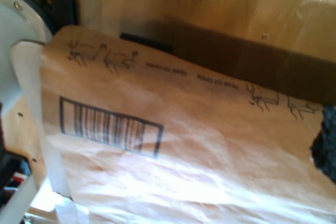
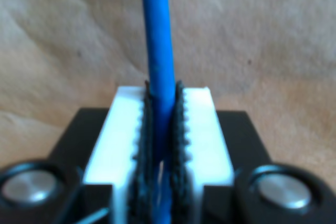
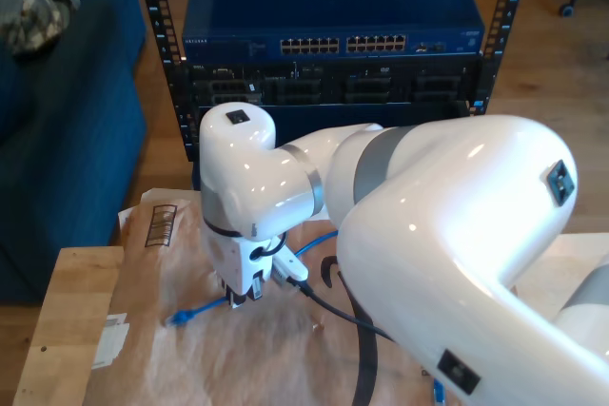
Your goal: Grab the cable and plug it in
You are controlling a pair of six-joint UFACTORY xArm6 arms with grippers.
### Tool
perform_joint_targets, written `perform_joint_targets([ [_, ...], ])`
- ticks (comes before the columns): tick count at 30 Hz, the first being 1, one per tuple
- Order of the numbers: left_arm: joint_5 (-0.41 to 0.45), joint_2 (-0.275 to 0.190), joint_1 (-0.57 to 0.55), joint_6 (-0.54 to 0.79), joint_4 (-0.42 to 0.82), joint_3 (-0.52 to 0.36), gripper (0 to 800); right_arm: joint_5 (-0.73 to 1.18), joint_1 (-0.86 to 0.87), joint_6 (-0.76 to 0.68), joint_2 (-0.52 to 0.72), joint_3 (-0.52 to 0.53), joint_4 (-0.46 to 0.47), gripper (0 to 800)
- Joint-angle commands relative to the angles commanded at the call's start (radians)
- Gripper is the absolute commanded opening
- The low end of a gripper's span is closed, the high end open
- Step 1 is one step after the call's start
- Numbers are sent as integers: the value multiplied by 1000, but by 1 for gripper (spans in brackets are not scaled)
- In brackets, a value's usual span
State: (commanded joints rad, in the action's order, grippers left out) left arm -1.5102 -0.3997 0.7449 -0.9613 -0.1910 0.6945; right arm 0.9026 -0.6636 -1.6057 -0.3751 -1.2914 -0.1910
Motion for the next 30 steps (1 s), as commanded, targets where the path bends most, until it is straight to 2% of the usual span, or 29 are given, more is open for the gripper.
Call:
perform_joint_targets([
  [5, 0, 0, -46, -21, -77, 2, 800, 84, 83, -21, 71, 8, -17, 32],
  [9, -8, 0, -173, -140, -95, 20, 800, 132, 158, -21, 176, 52, -68, 37],
  [16, 2, 5, -439, -374, -100, 71, 800, 160, 308, -21, 413, 233, -81, 37],
  [19, 3, 12, -520, -410, -112, 101, 800, 198, 396, -20, 512, 299, -81, 37],
  [25, 2, 57, -605, -436, -265, 193, 800, 299, 545, -17, 652, 356, -83, 37],
  [30, -9, 66, -612, -434, -341, 285, 800, 407, 621, -17, 755, 399, -121, 36],
])
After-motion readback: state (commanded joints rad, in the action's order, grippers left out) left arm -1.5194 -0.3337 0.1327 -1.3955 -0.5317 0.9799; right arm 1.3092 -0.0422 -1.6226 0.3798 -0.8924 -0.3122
